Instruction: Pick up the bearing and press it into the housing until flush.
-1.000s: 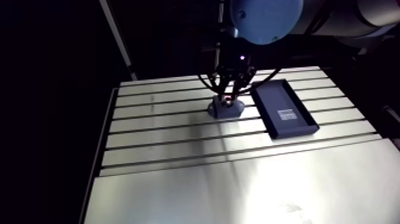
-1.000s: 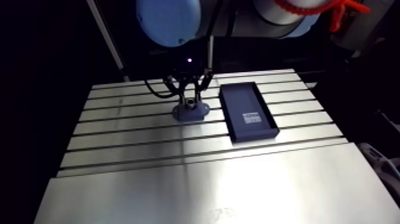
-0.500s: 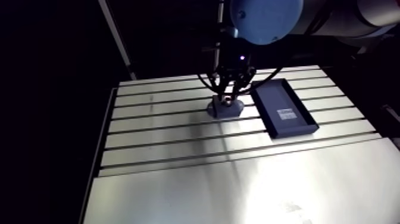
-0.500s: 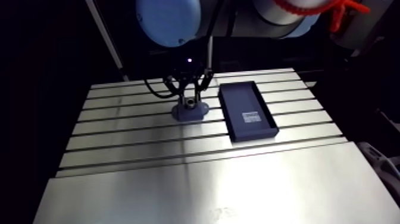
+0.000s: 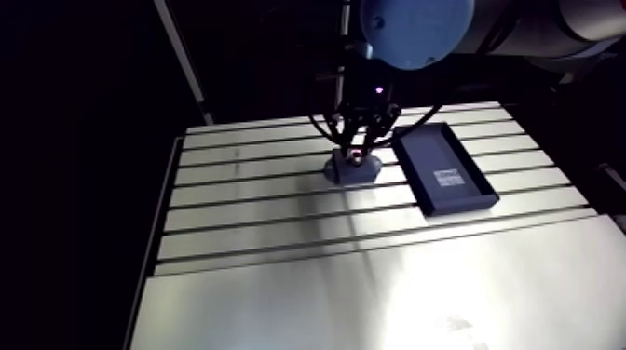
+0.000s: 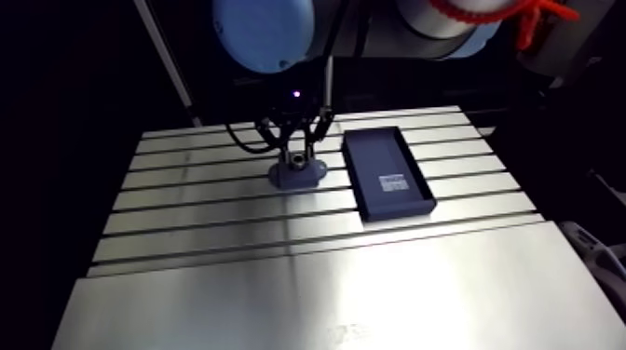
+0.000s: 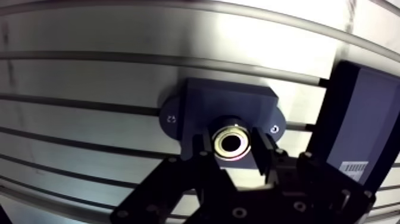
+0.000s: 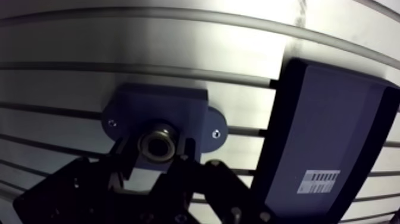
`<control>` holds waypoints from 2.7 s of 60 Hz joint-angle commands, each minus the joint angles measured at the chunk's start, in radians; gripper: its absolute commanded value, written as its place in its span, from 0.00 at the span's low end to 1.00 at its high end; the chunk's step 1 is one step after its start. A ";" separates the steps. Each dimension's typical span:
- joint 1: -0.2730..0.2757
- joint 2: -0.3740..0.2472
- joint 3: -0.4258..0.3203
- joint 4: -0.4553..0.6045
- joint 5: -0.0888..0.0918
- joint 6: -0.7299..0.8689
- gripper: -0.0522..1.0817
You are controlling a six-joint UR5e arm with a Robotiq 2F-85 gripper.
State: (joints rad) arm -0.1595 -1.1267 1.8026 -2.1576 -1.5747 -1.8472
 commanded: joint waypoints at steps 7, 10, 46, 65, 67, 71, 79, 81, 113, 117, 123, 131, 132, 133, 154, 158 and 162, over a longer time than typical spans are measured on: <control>0.000 0.000 0.001 0.000 0.000 0.001 0.68; 0.001 0.000 0.001 0.000 0.000 0.001 0.68; 0.003 0.000 0.002 0.000 0.000 0.001 0.68; 0.001 0.002 0.002 -0.002 0.000 0.001 0.68; 0.001 0.002 0.002 -0.002 0.000 0.001 0.68; 0.000 0.002 0.002 -0.002 0.000 0.001 0.68; 0.001 0.002 0.001 -0.002 0.000 0.001 0.68; 0.001 0.002 0.002 -0.002 0.000 0.001 0.68; 0.003 0.008 0.002 -0.002 0.000 0.000 0.68; 0.003 0.008 0.002 -0.002 0.000 0.000 0.68; 0.004 0.008 0.002 -0.002 -0.001 0.001 0.68; 0.006 0.006 0.002 -0.002 -0.001 0.001 0.68; 0.006 0.006 0.002 -0.002 -0.001 0.001 0.68; 0.007 0.006 0.002 -0.002 -0.001 0.001 0.68; 0.005 0.006 -0.001 -0.002 -0.003 0.001 0.68; 0.003 0.006 -0.001 -0.002 -0.001 0.001 0.68; 0.002 0.006 -0.001 -0.003 -0.003 0.001 0.68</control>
State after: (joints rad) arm -0.1546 -1.1202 1.8027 -2.1594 -1.5770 -1.8465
